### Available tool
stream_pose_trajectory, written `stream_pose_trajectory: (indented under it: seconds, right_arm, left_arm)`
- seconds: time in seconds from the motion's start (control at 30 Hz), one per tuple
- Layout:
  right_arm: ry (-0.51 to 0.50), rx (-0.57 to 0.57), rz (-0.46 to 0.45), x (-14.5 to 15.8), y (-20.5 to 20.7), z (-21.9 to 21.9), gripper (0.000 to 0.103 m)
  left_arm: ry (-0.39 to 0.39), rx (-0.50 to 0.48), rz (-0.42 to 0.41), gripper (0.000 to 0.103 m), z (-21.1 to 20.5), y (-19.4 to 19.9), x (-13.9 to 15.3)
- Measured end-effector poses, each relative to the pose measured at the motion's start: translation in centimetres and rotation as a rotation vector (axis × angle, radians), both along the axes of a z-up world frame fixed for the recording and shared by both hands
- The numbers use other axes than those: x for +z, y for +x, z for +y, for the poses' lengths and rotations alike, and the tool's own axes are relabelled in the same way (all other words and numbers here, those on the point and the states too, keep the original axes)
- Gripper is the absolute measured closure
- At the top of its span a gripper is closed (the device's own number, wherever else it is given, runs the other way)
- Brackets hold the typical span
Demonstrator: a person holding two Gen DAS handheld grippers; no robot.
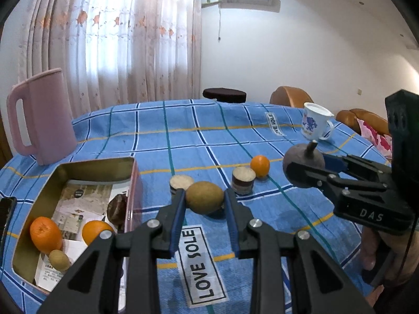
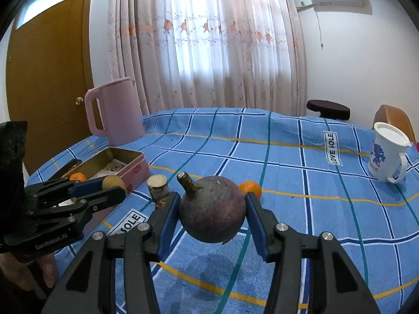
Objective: Organize fruits
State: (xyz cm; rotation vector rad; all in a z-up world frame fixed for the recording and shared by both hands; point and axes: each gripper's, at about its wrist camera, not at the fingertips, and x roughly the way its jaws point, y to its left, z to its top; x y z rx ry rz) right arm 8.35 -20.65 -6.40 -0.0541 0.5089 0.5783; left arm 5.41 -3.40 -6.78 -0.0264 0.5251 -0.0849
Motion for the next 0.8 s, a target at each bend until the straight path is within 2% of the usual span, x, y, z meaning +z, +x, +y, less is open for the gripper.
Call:
stream_pose_trajectory:
  seconds: [0.8]
  right_arm:
    - [0.025, 0.048, -0.104, 0.7, -2.0, -0.2, 0.051]
  left_arm:
    - [0.042, 0.025, -0.097, 0.072, -0.6, -1.7, 0.6]
